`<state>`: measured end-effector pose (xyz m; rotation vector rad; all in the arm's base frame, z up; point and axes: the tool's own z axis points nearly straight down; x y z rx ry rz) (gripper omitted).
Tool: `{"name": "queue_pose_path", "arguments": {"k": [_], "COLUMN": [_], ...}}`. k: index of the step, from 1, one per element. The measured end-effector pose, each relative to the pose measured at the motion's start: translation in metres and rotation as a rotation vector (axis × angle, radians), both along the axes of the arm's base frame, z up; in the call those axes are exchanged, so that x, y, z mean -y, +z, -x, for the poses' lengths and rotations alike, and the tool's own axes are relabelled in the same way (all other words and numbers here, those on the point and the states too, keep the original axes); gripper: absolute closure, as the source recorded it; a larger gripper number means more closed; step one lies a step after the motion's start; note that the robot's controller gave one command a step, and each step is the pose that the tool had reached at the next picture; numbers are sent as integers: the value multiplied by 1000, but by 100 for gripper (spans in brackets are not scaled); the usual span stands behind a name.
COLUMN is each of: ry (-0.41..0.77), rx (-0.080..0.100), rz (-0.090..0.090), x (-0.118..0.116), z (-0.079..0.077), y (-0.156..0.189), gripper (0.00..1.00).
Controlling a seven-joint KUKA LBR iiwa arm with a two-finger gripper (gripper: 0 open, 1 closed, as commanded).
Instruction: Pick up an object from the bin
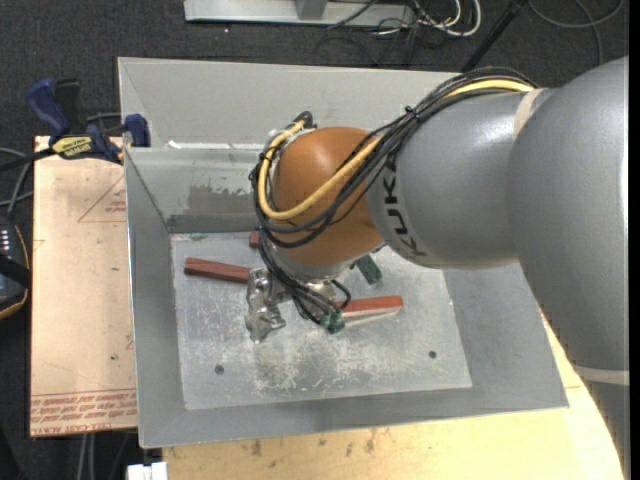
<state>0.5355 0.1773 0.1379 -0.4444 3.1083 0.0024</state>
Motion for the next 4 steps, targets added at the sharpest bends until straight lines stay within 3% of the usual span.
{"name": "queue_pose_path", "arguments": {"k": [1, 2, 3, 4], "ry": [1, 110, 93, 85], "rx": [-1, 2, -1, -1], "rz": [1, 0, 0, 0], "x": [2, -11, -11, -10], "z": [-3, -12, -11, -11], "y": [-5, -10, -7, -6], "gripper": [100, 100, 0, 0]}}
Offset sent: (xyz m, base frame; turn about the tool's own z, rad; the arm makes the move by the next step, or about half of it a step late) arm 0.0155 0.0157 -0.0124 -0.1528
